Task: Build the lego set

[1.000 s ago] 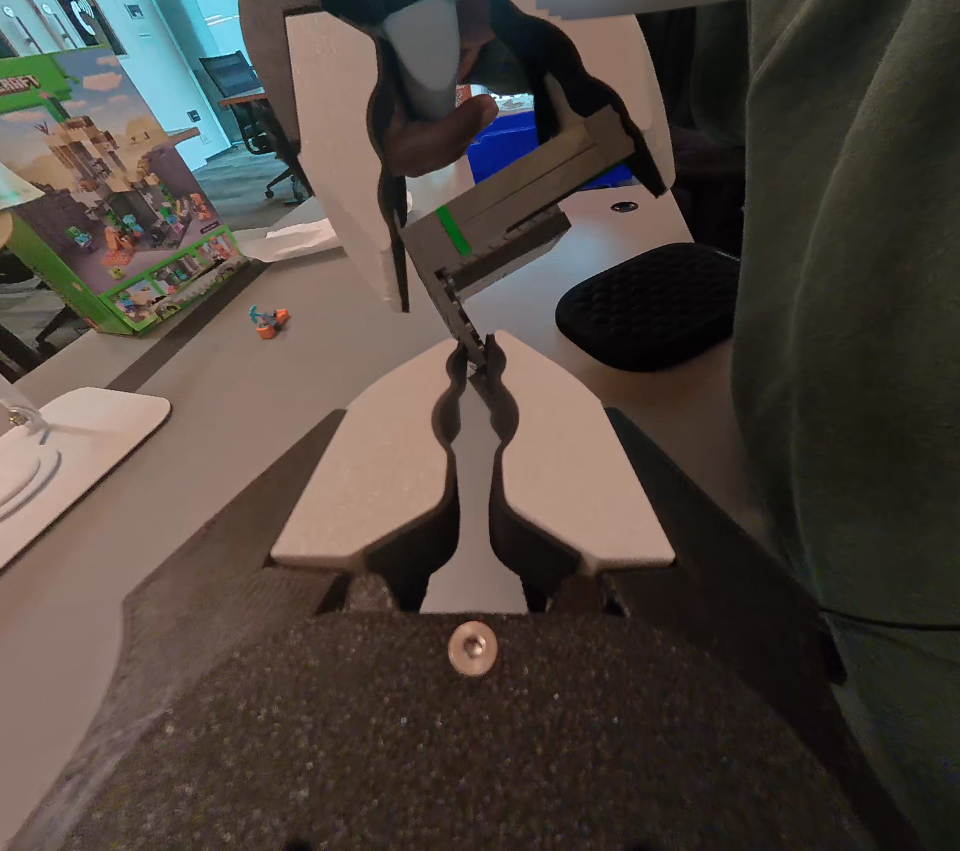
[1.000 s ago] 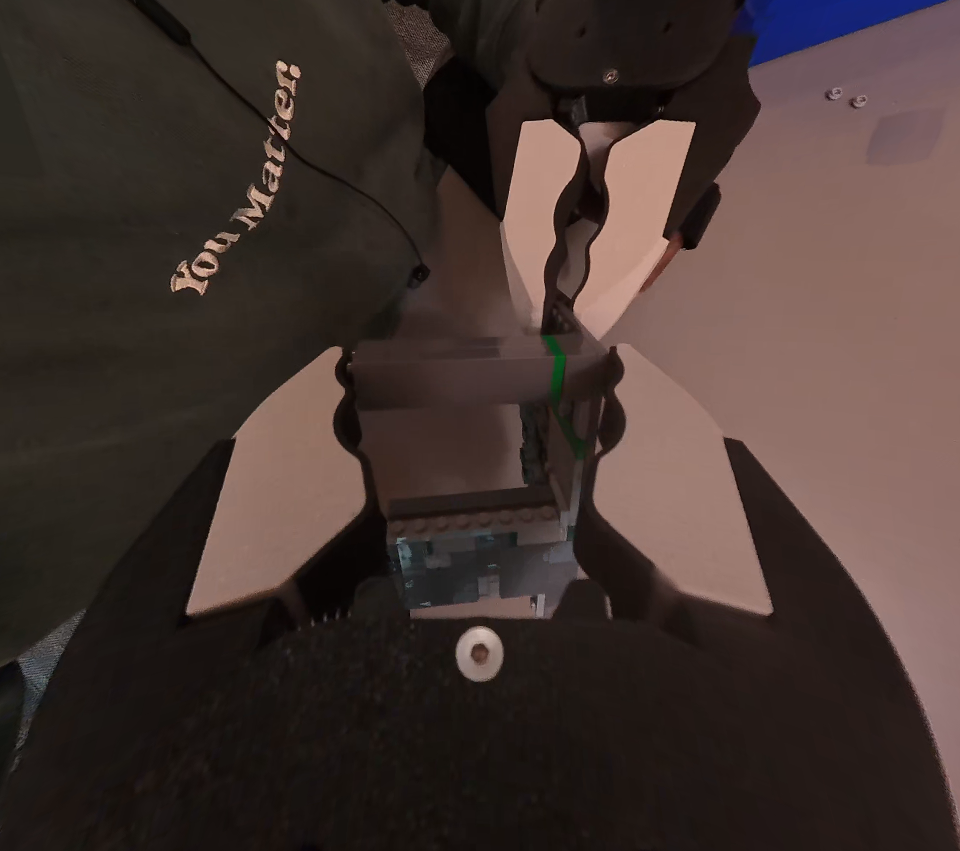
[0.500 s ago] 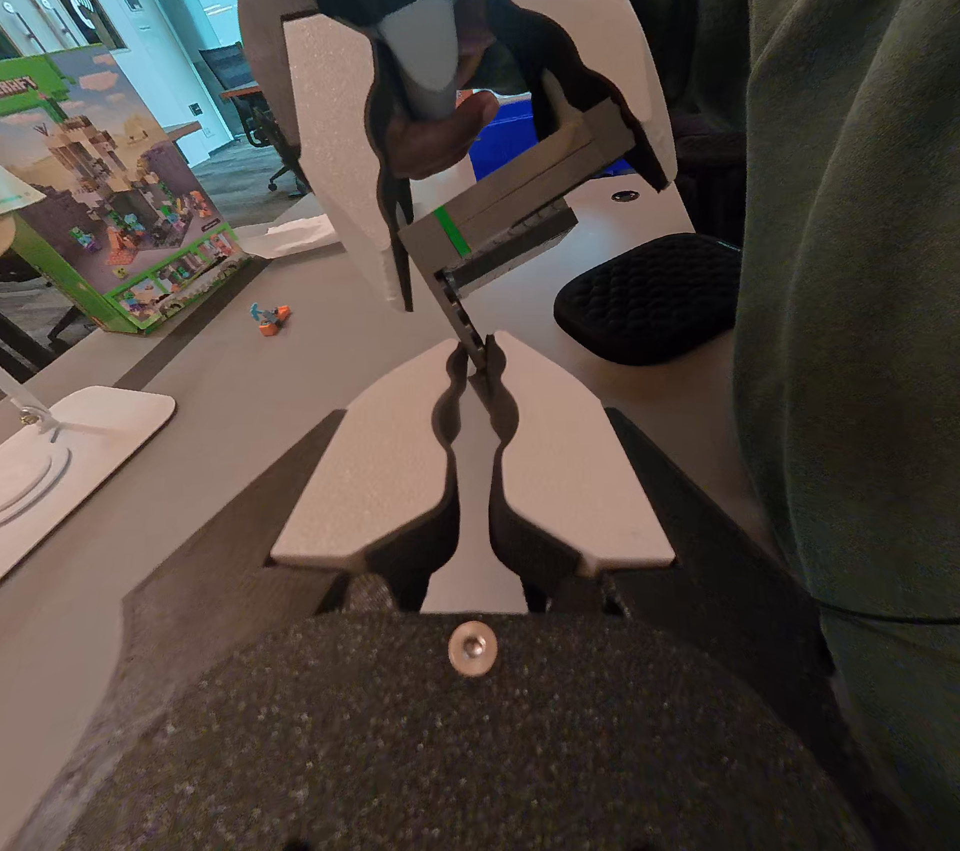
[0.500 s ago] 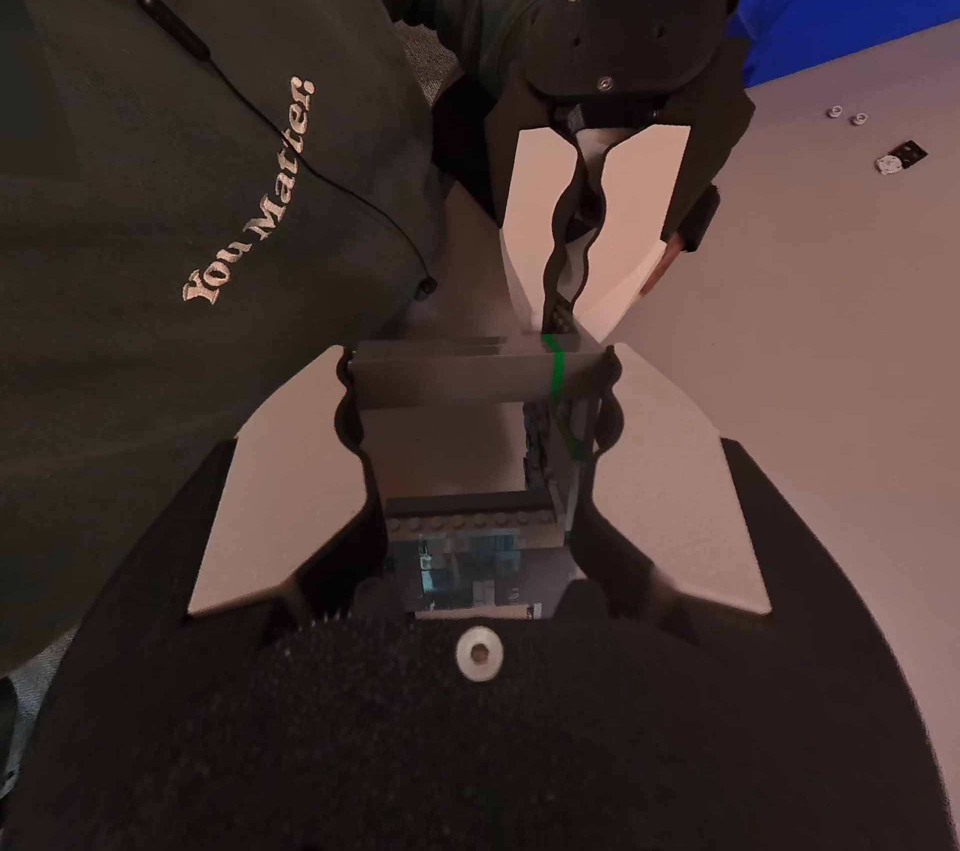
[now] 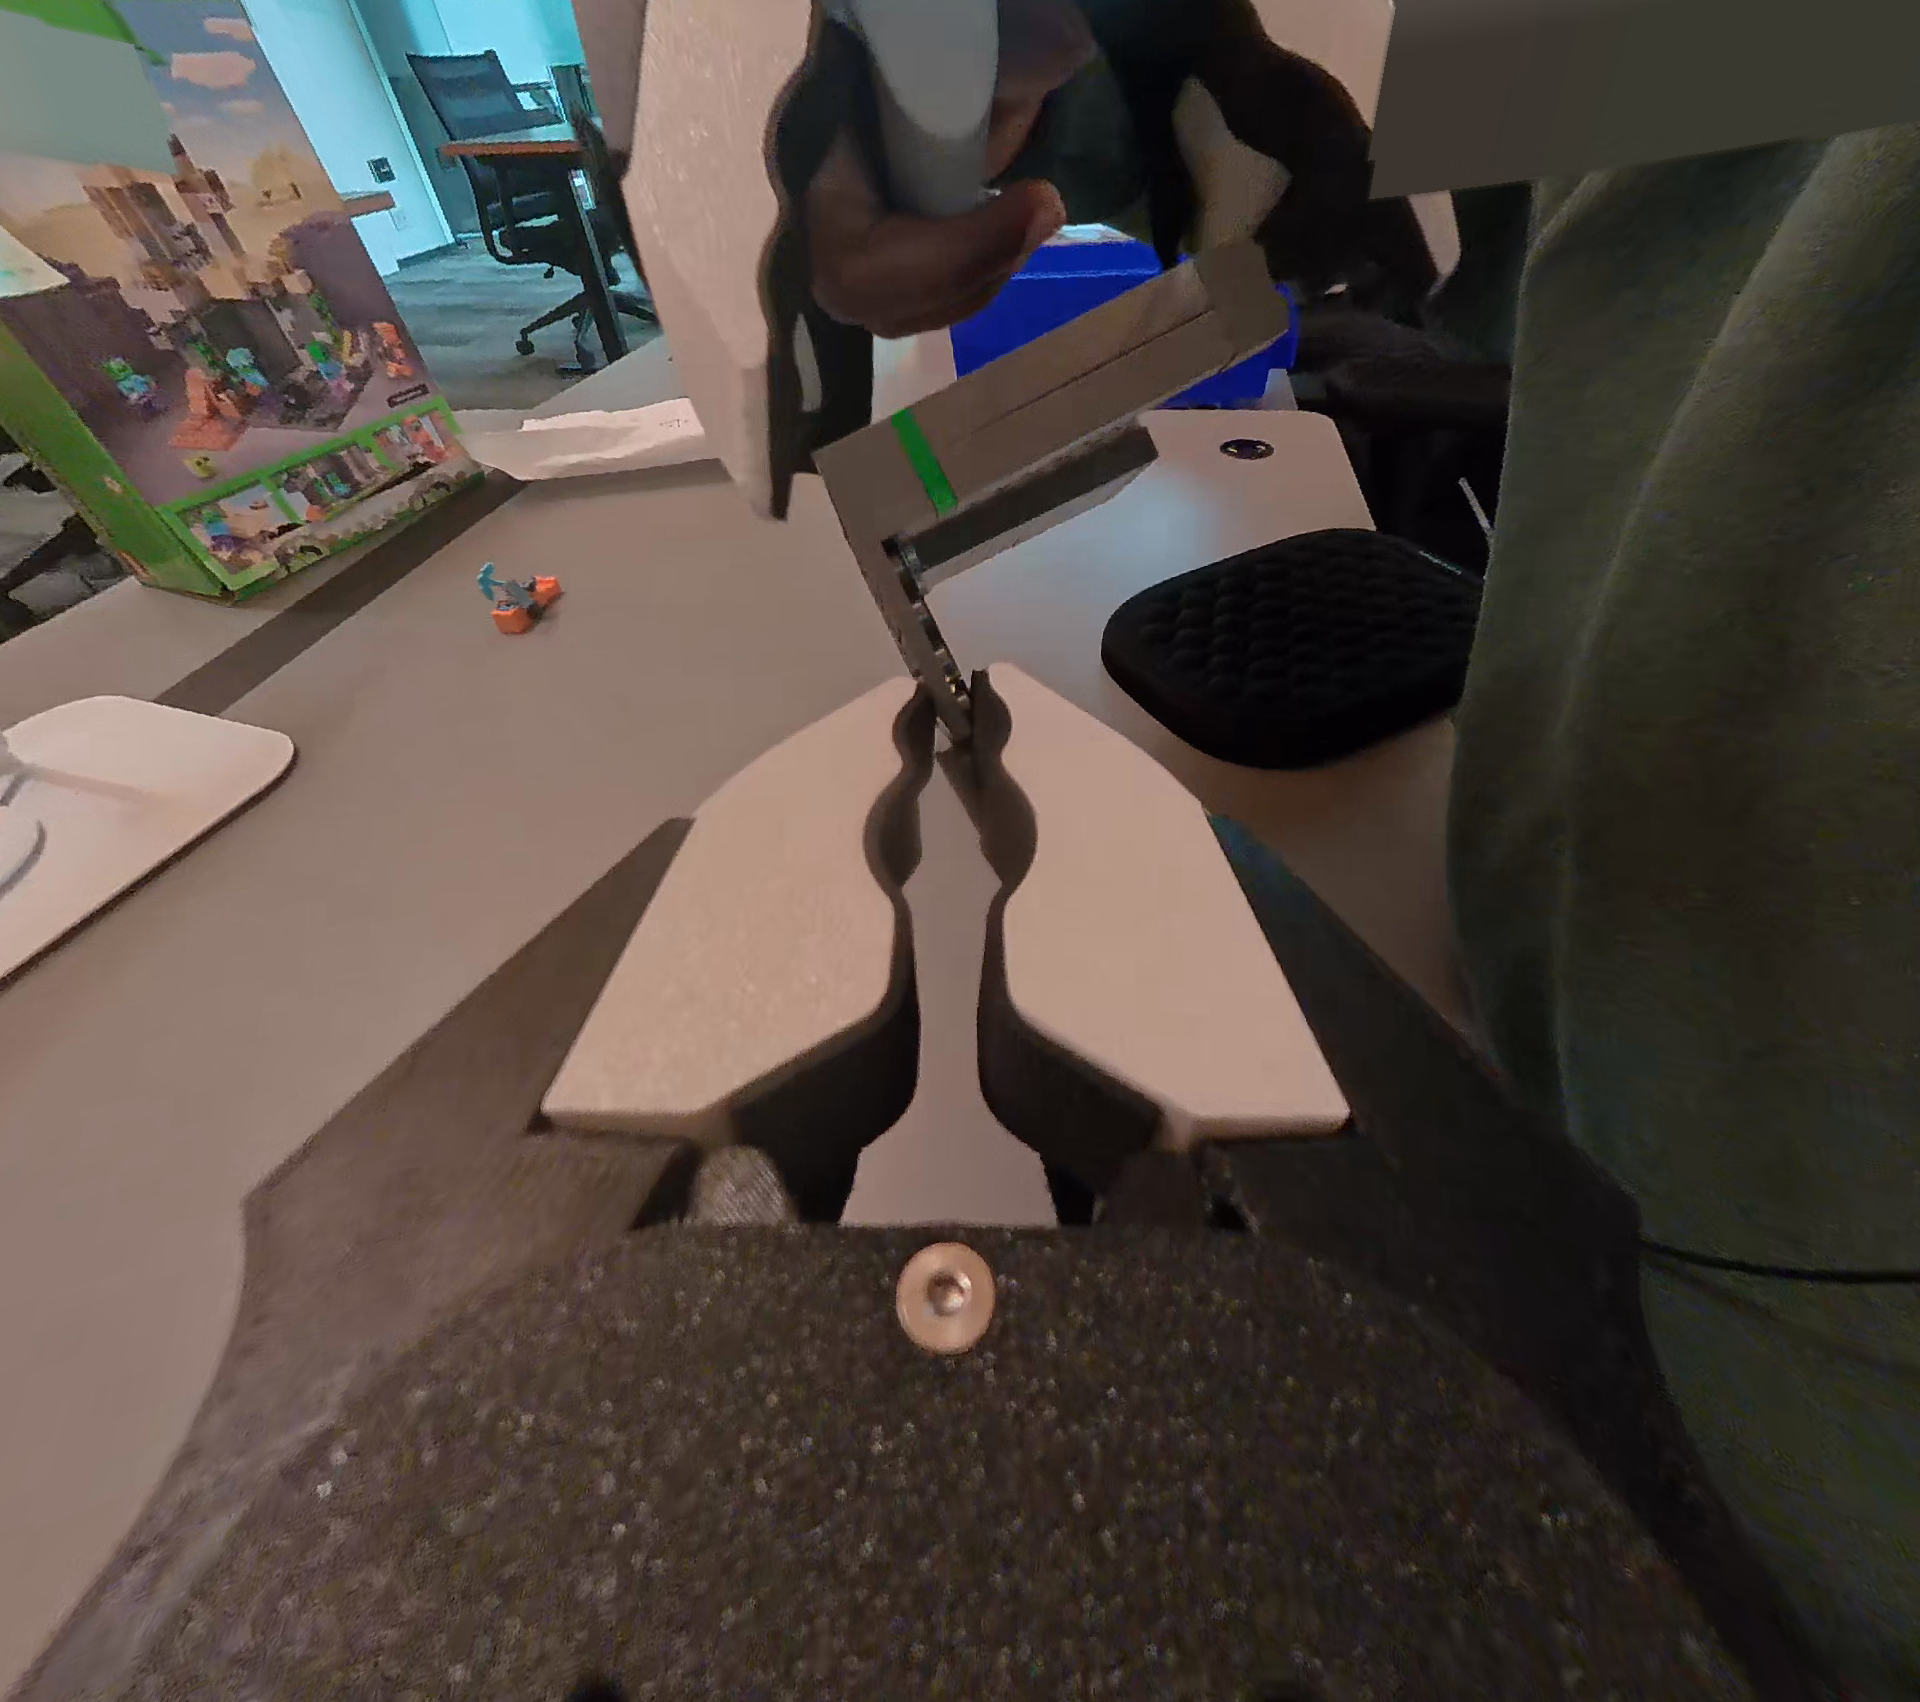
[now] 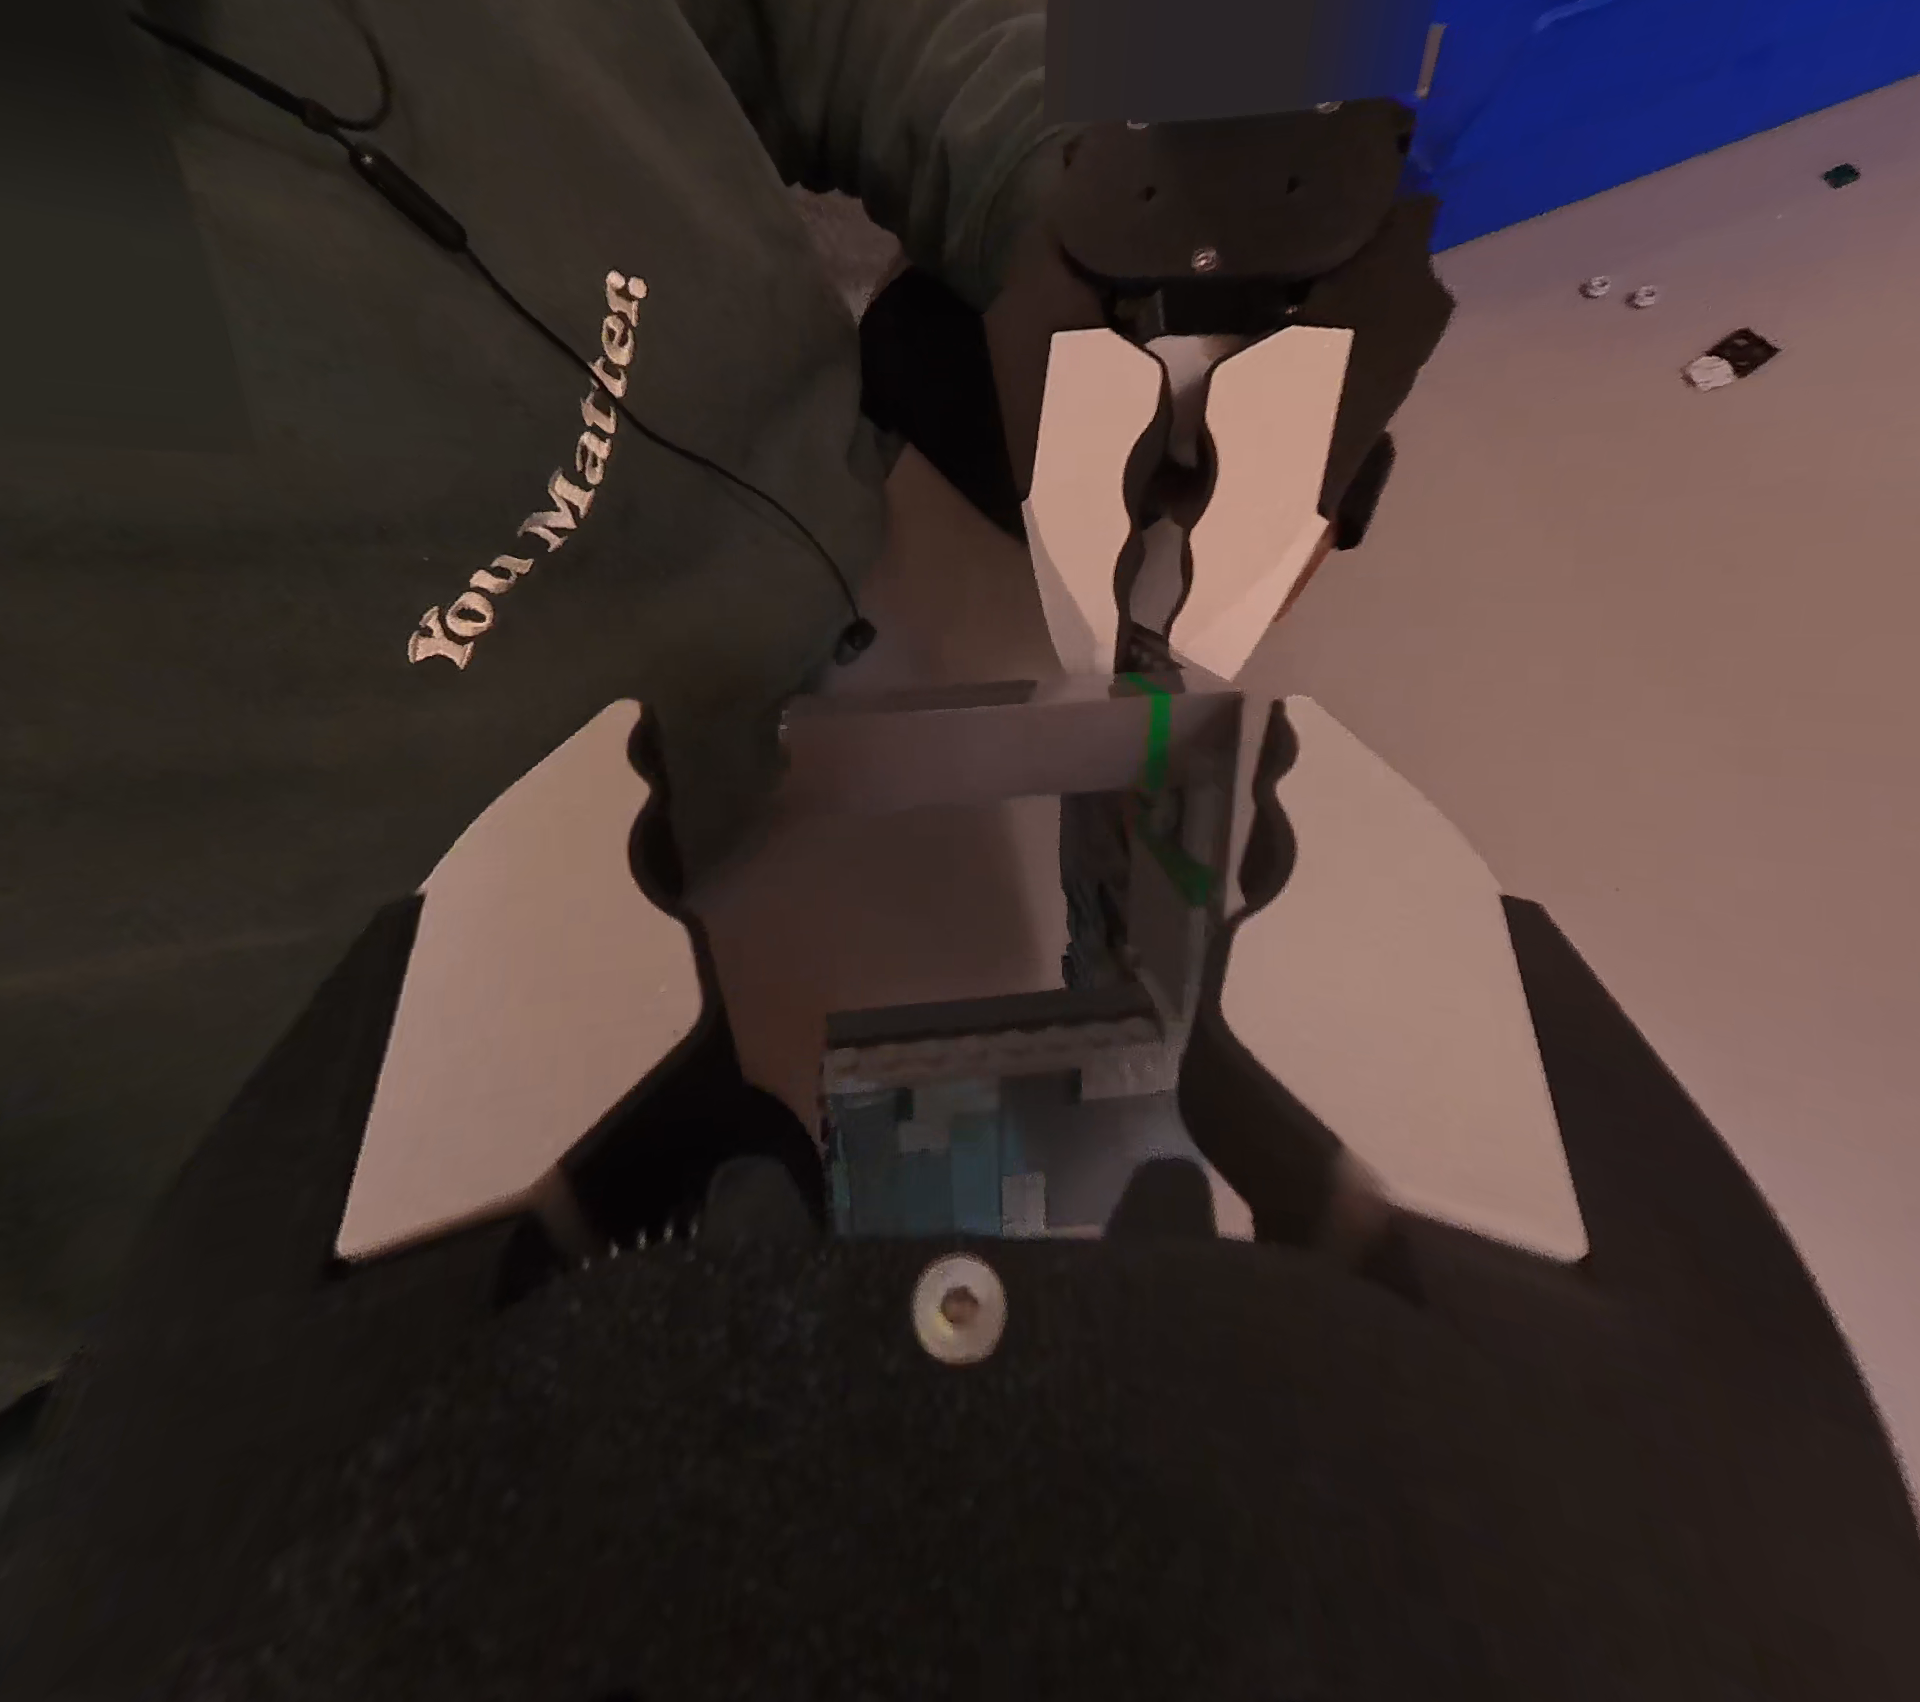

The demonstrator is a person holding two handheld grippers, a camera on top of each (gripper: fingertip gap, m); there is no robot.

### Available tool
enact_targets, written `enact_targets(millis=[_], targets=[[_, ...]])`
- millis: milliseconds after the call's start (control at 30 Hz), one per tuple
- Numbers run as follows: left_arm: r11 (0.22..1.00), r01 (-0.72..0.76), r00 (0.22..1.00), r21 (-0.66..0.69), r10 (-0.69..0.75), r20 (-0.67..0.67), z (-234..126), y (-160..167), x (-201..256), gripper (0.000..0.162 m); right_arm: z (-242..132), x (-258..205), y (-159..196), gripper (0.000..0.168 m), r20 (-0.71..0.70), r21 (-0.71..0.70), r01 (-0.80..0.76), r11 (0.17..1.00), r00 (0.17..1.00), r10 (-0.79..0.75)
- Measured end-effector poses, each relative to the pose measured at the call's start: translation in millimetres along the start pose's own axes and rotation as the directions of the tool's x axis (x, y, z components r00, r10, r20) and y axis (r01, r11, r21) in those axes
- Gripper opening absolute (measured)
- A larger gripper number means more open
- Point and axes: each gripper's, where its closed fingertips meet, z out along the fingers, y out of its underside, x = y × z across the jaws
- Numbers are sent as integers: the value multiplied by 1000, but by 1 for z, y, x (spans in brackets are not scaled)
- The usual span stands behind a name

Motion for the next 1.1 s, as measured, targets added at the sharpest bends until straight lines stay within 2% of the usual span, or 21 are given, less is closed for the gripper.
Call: enact_targets(millis=[133,233,567,600,667,733,833,933,1033,1100], targets=[[1000,2,1000,-9,-2,-8,2,2,2,7,-1,9,5,100,-16,-3,-26,1000,1000,26],[1000,-7,1000,-15,7,-3,3,1,2,7,3,6,6,88,28,-15,-28,999,999,29],[1000,5,1000,-16,-5,-2,0,1,2,7,5,7,3,88,22,-8,-24,1000,999,24],[1000,19,1000,-5,-19,-6,0,0,1,7,4,7,2,88,21,2,-33,999,999,33],[997,73,997,24,-73,-11,-1,-2,-3,7,-3,7,-5,100,36,59,-58,997,998,56],[976,204,979,78,-202,-36,-6,-4,-10,7,-26,13,-18,100,26,186,-95,978,995,91],[878,445,895,176,-435,-95,-17,-7,-28,7,-81,40,-15,90,-40,435,-194,880,972,233],[739,618,785,268,-596,-168,-28,-9,-45,7,-113,68,32,80,-81,589,-319,743,891,447],[670,673,736,313,-647,-200,-32,-9,-55,7,-99,72,74,77,21,661,-463,591,798,602],[659,681,729,318,-652,-209,-29,-10,-57,7,-73,65,78,77,132,680,-532,505,766,629]])
